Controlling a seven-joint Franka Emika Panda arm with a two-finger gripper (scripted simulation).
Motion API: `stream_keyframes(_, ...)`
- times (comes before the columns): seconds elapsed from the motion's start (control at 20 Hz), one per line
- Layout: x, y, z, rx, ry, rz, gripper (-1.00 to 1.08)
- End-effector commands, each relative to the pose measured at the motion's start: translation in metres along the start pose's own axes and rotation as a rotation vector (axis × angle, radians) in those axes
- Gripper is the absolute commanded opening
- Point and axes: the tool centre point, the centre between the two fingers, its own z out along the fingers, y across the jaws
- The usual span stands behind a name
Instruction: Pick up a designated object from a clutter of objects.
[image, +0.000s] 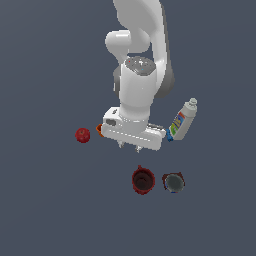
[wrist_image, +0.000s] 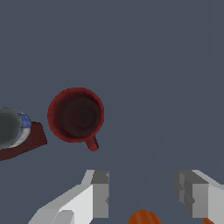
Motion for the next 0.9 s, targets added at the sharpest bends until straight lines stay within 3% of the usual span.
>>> stream_keyframes(0.0,0.005,-0.003,0.012,-0.002,0.036,0.03,0.28)
stream_keyframes(0.85,0.026,-0.025,0.076,0.022,0.29,0.184,0.28)
